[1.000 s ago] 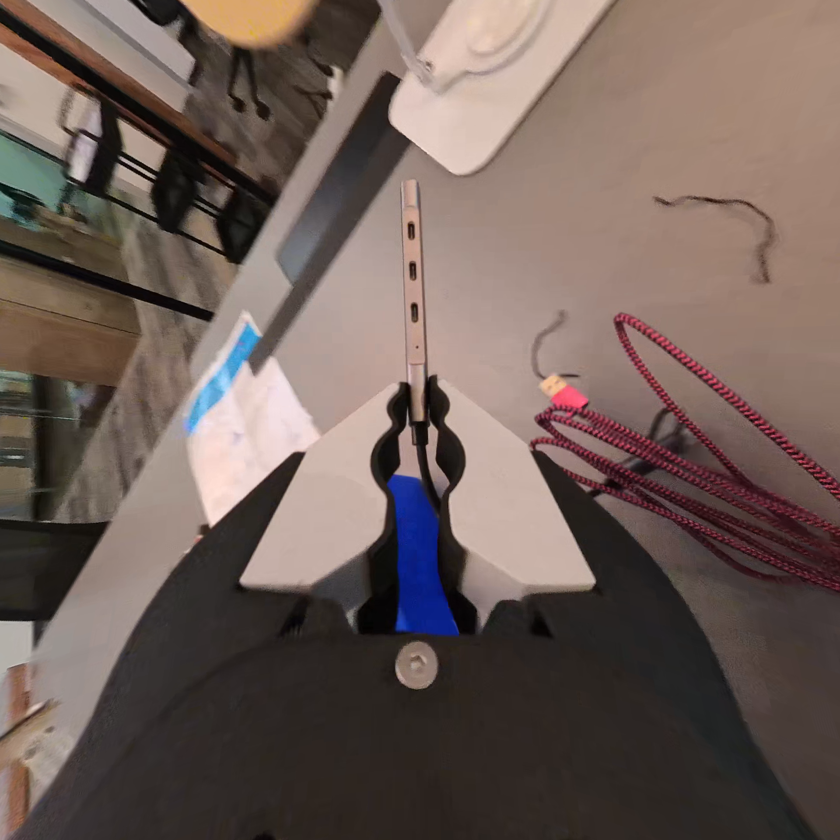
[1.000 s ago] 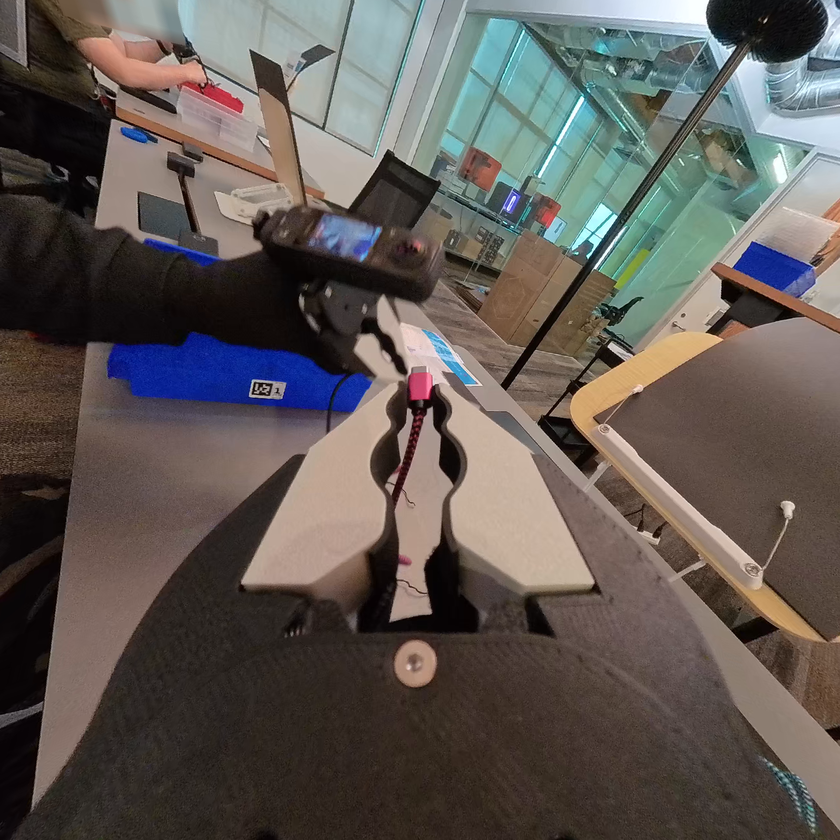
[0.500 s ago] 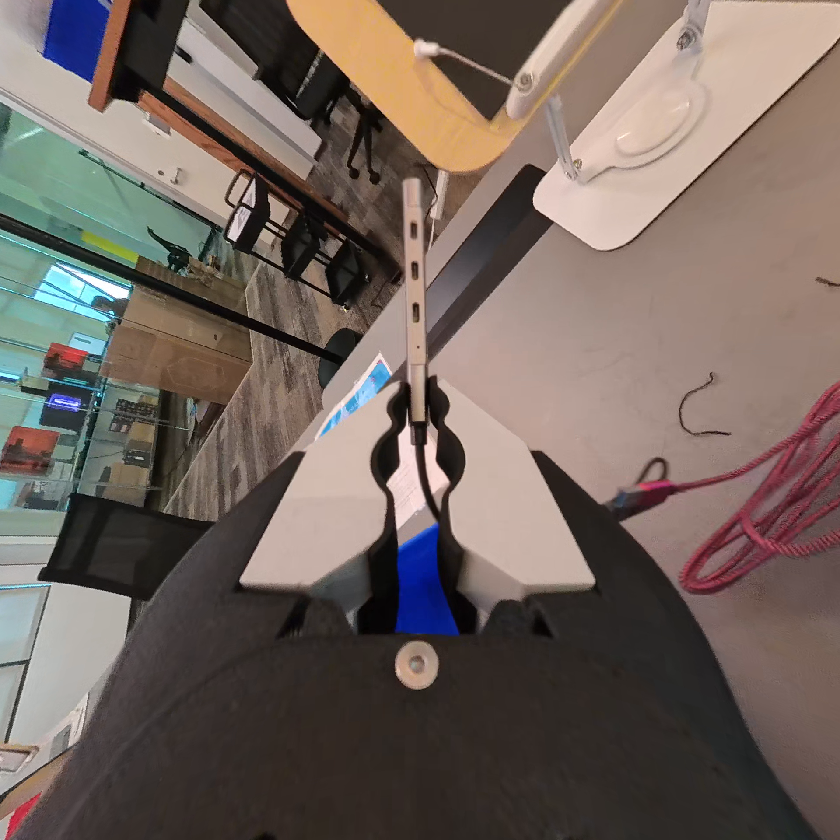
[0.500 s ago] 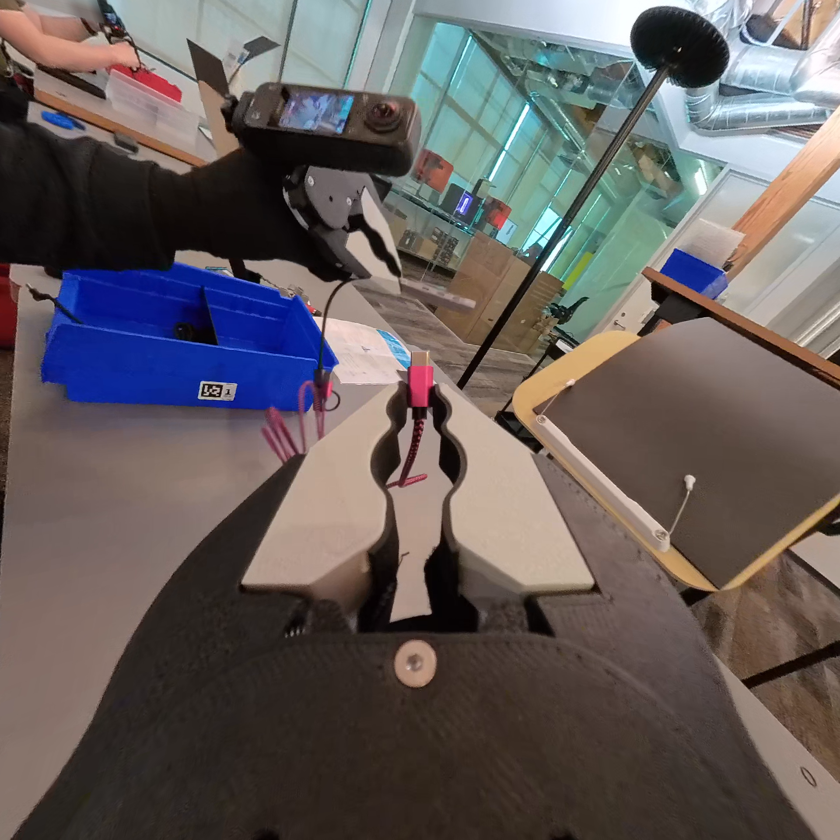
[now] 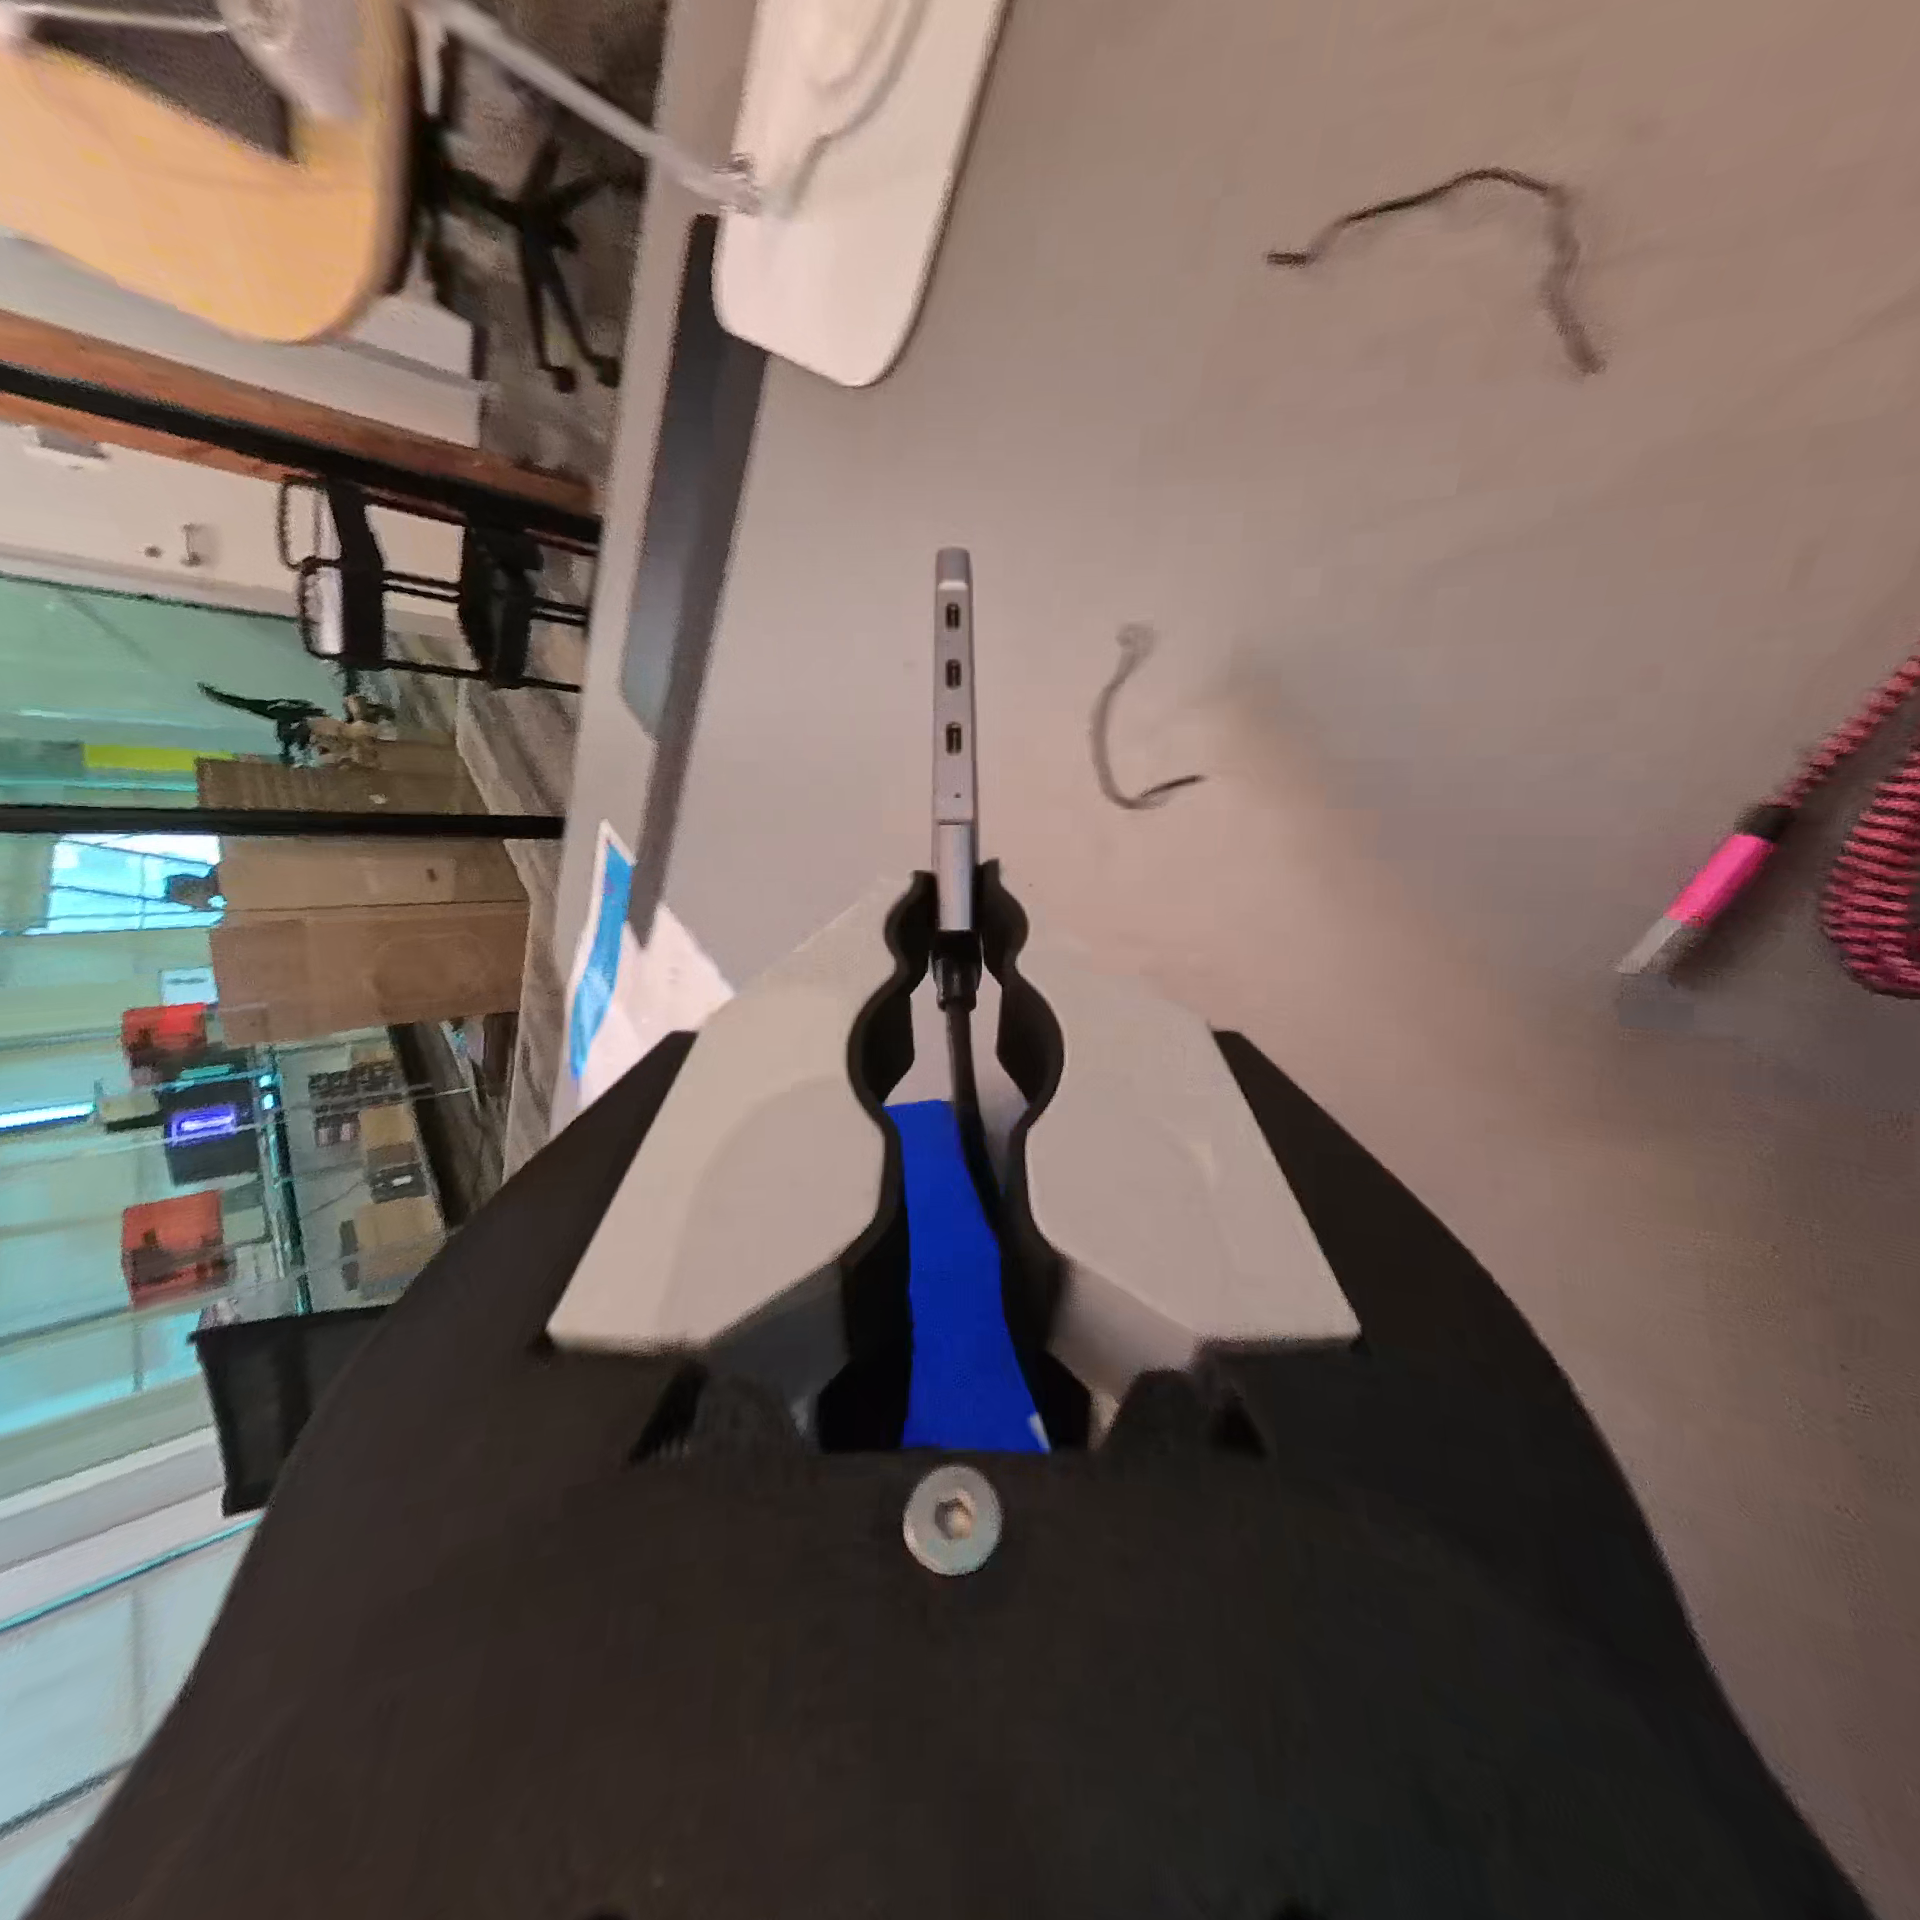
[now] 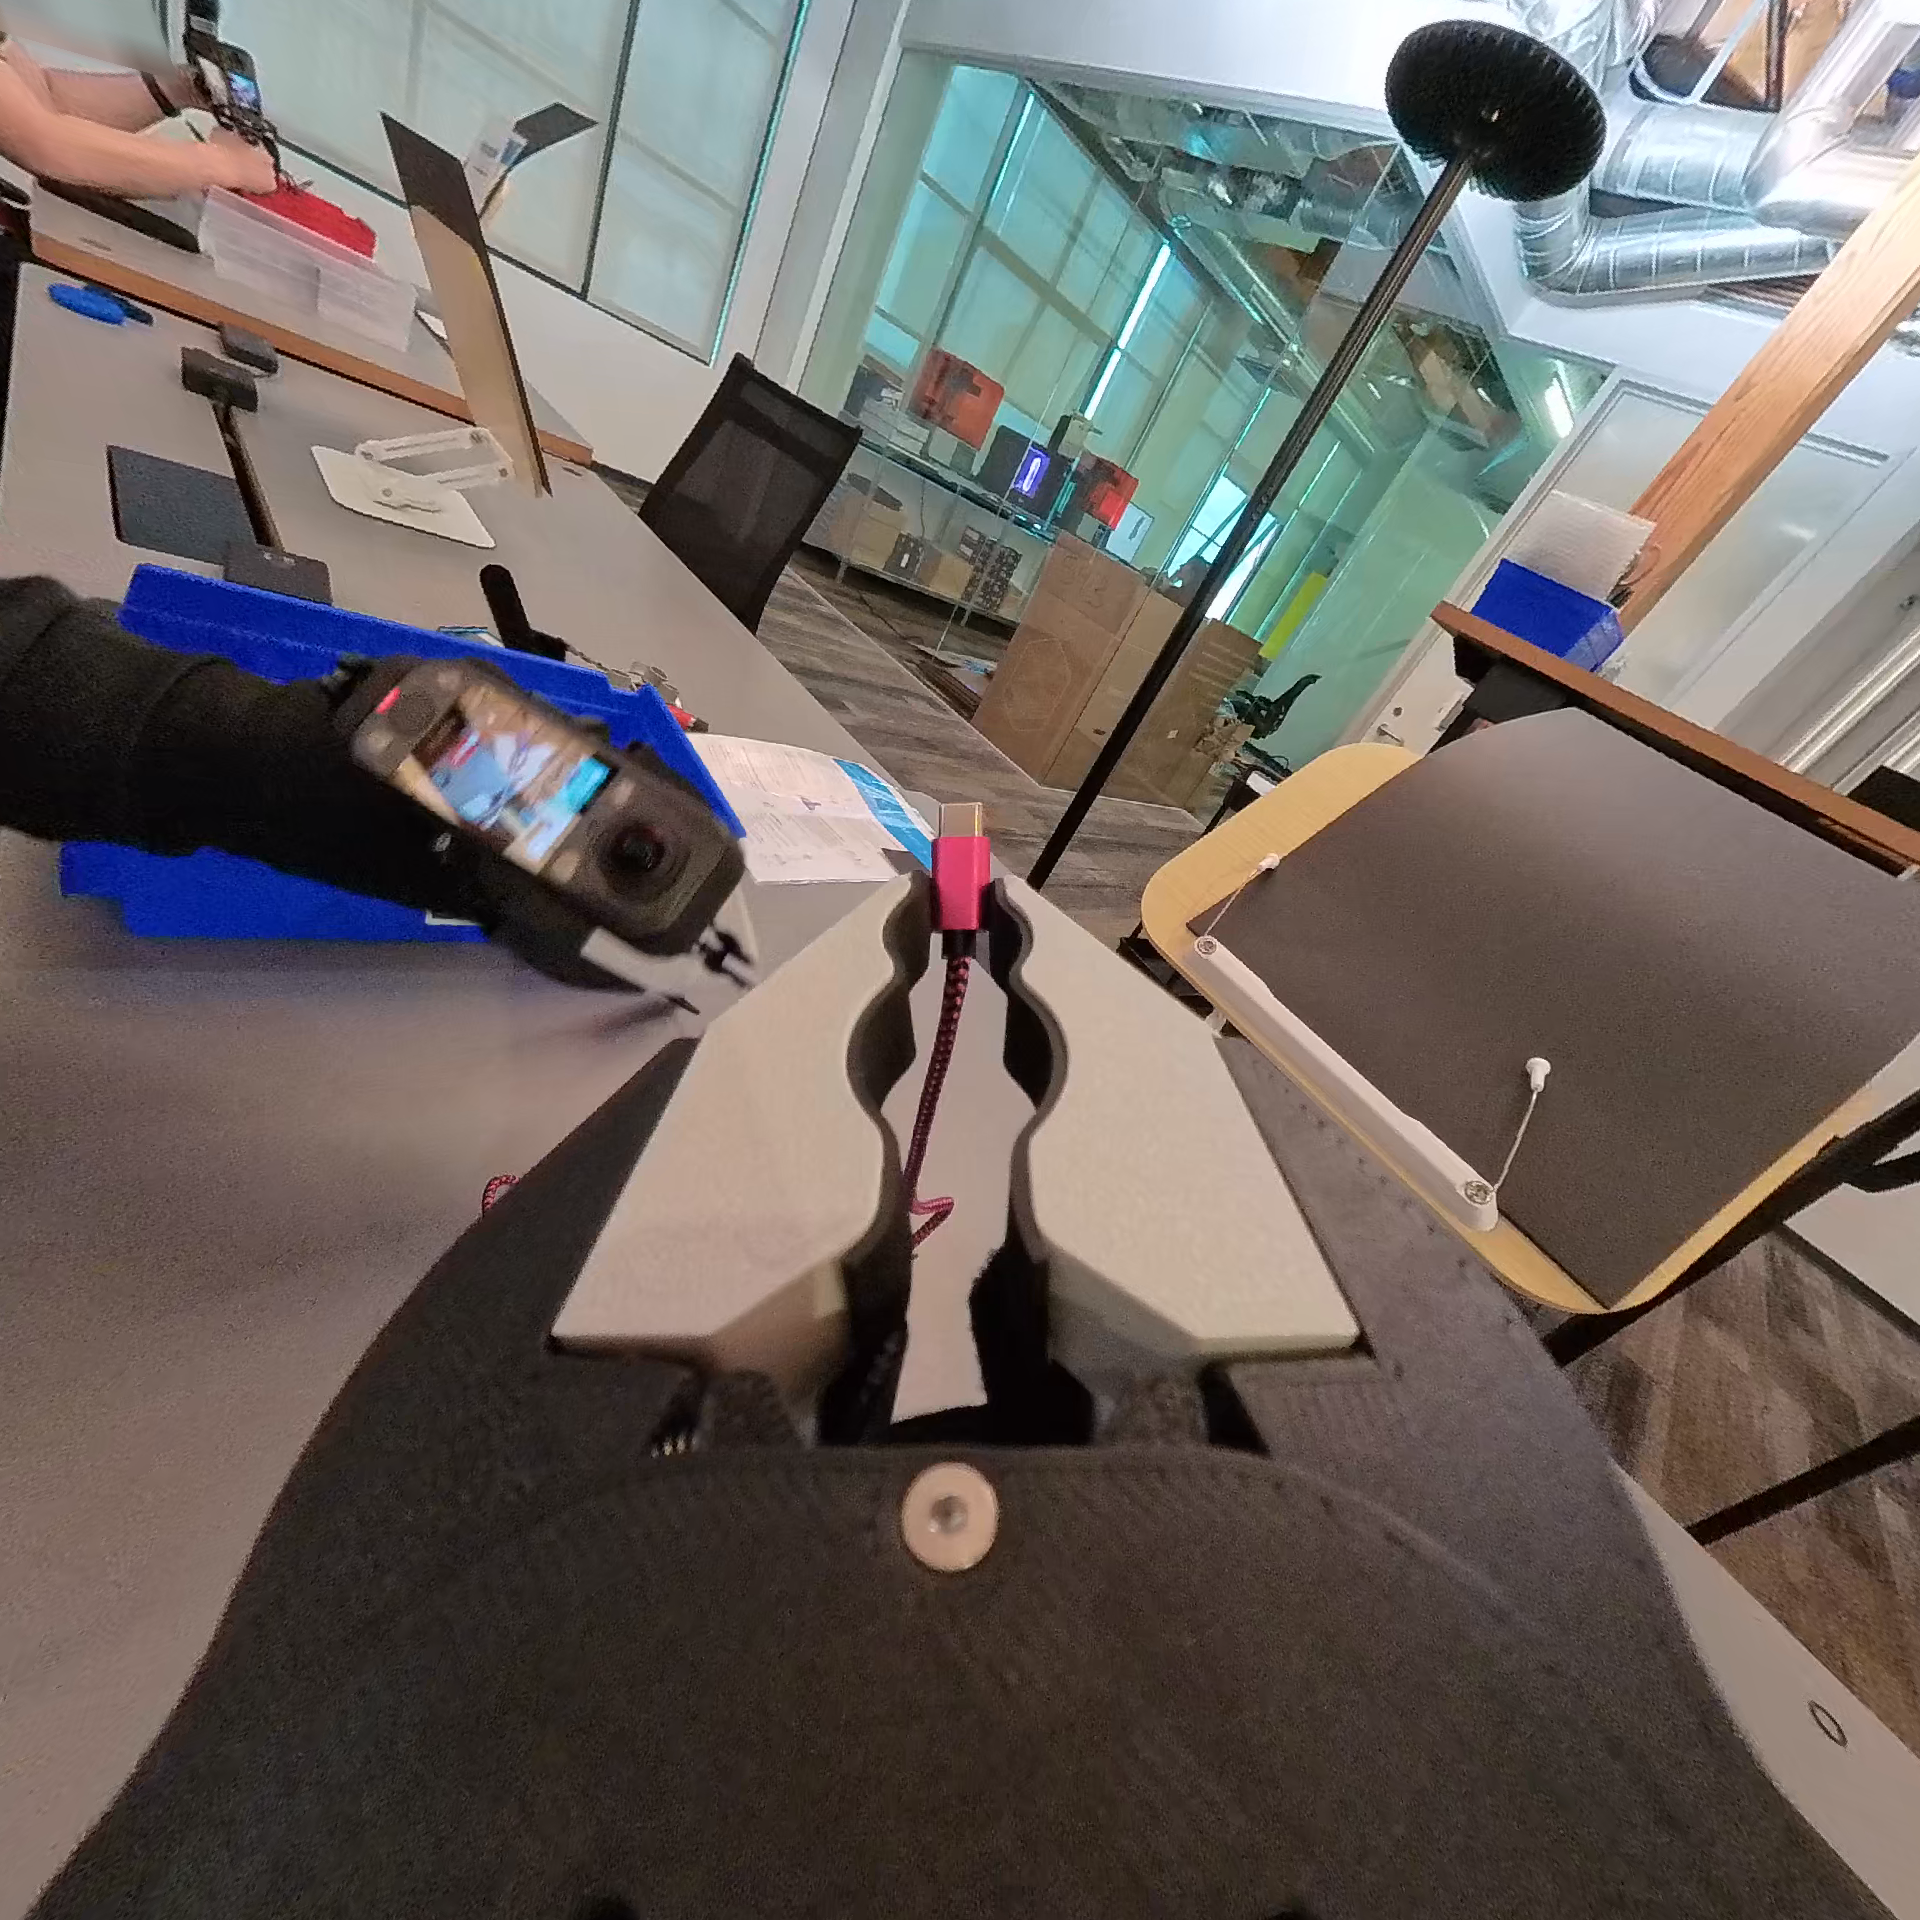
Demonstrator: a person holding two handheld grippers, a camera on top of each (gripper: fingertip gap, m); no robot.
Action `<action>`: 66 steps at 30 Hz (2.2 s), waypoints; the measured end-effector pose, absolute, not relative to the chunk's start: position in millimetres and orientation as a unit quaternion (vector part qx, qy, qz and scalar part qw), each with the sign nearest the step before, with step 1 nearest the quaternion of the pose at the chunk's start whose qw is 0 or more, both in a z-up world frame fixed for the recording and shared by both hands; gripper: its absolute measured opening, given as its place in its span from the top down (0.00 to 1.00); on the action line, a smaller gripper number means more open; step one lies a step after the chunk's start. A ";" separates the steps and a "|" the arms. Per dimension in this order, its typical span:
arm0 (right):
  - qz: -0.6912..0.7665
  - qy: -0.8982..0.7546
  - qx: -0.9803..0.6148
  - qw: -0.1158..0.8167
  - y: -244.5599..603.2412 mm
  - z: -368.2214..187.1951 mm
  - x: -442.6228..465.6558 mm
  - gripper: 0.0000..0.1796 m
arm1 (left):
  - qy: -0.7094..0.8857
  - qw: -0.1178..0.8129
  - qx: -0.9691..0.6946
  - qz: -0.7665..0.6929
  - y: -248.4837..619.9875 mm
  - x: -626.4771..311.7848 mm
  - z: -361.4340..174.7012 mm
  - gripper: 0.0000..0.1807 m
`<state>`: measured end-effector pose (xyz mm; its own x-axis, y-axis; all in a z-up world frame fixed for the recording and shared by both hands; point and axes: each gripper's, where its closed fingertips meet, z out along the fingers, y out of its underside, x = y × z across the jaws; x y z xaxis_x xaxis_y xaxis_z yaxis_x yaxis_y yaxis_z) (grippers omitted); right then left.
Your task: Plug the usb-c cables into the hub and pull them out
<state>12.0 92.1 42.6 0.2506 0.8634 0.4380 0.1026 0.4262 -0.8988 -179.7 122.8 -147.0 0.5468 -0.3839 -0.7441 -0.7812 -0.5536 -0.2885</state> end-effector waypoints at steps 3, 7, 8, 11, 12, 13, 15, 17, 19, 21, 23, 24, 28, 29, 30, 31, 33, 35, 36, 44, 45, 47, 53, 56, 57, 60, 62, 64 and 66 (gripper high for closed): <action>0.296 -0.536 -0.449 0.651 92.2 43.0 12.7 0.95 | 0.378 0.294 -0.827 0.295 110.5 -156.9 -179.2 0.97; 0.297 -0.537 -0.449 0.649 92.2 42.6 13.3 0.95 | 0.389 0.286 -0.834 0.269 97.5 -137.3 -210.3 0.95; 0.298 -0.537 -0.449 0.649 92.1 42.6 13.3 0.95 | 0.389 0.284 -0.835 0.265 95.0 -134.8 -216.1 0.95; 0.301 -0.538 -0.449 0.647 91.3 41.7 12.4 0.95 | 0.385 0.290 -0.842 0.242 89.3 -127.1 -227.9 0.91; 0.302 -0.538 -0.448 0.647 90.9 41.2 11.7 0.95 | 0.381 0.288 -0.848 0.231 87.0 -125.8 -232.1 0.91; 0.303 -0.539 -0.448 0.646 90.4 40.8 11.0 0.95 | 0.377 0.287 -0.851 0.226 85.3 -125.8 -235.3 0.90; 0.305 -0.541 -0.447 0.644 88.8 39.5 9.0 0.95 | 0.363 0.298 -0.859 0.203 83.5 -124.0 -237.3 0.91; 0.304 -0.545 -0.447 0.641 87.5 37.6 7.0 0.96 | 0.337 0.304 -0.877 0.156 81.4 -123.0 -237.4 0.90; 0.304 -0.548 -0.446 0.639 86.4 36.3 5.6 0.96 | 0.306 0.308 -0.894 0.110 79.8 -125.4 -235.6 0.83; 0.307 -0.550 -0.446 0.637 85.5 35.7 4.6 0.96 | 0.274 0.316 -0.905 0.077 79.9 -130.1 -230.2 0.79; 0.309 -0.552 -0.446 0.633 85.0 34.1 3.6 0.96 | 0.242 0.321 -0.915 0.039 81.5 -131.4 -224.1 0.75; 0.310 -0.553 -0.447 0.632 85.0 33.1 3.0 0.96 | 0.228 0.314 -0.922 0.010 81.6 -128.7 -223.4 0.73; 0.317 -0.554 -0.448 0.625 83.5 29.7 -0.9 0.95 | 0.221 0.281 -0.934 0.008 93.0 -130.3 -229.1 0.71; 0.317 -0.556 -0.448 0.624 82.8 28.9 -2.0 0.95 | 0.223 0.278 -0.934 0.010 97.2 -128.4 -231.7 0.72; 0.317 -0.557 -0.448 0.623 82.0 28.3 -3.2 0.95 | 0.225 0.271 -0.936 0.014 100.5 -126.8 -236.1 0.73; 0.317 -0.558 -0.447 0.623 81.0 27.9 -4.1 0.95 | 0.228 0.259 -0.938 0.018 102.3 -124.8 -241.6 0.73; 0.315 -0.561 -0.446 0.623 79.9 27.5 -5.2 0.95 | 0.228 0.266 -0.936 0.016 110.1 -118.0 -240.9 0.78; 0.315 -0.560 -0.446 0.623 80.3 27.5 -4.6 0.95 | 0.228 0.261 -0.938 0.020 112.9 -115.1 -241.8 0.84; 0.316 -0.558 -0.447 0.624 80.7 27.9 -4.0 0.95 | 0.229 0.260 -0.938 0.018 113.3 -113.0 -242.2 0.88; 0.319 -0.561 -0.454 0.614 84.0 19.5 -4.7 0.95 | 0.195 0.306 -0.932 -0.016 115.2 -124.8 -231.0 0.89; 0.317 -0.565 -0.457 0.610 84.3 16.1 -6.4 0.95 | 0.186 0.316 -0.930 -0.035 115.1 -125.6 -224.8 0.89; 0.315 -0.574 -0.460 0.600 82.8 8.3 -11.5 0.96 | 0.160 0.346 -0.922 -0.076 115.3 -127.2 -208.6 0.89; 0.303 -0.606 -0.476 0.561 75.2 -26.8 -37.0 0.96 | 0.124 0.420 -0.885 -0.156 110.6 -128.6 -159.1 0.89; 0.281 -0.624 -0.486 0.544 72.1 -47.0 -50.3 0.96 | 0.127 0.441 -0.873 -0.161 106.1 -125.7 -140.1 0.89; 0.274 -0.629 -0.489 0.539 71.4 -53.1 -53.7 0.96 | 0.128 0.449 -0.869 -0.161 104.8 -124.1 -133.7 0.89; 0.259 -0.635 -0.497 0.531 71.5 -65.4 -60.7 0.96 | 0.138 0.463 -0.860 -0.160 100.1 -116.0 -120.3 0.89; 0.250 -0.637 -0.502 0.529 72.3 -70.7 -63.2 0.96 | 0.148 0.467 -0.857 -0.157 97.1 -110.1 -115.1 0.89; 0.242 -0.639 -0.506 0.527 73.7 -75.1 -64.3 0.95 | 0.155 0.470 -0.855 -0.155 94.6 -104.6 -110.9 0.89; 0.237 -0.637 -0.513 0.524 75.9 -78.3 -64.7 0.95 | 0.161 0.473 -0.852 -0.156 92.8 -98.9 -107.4 0.89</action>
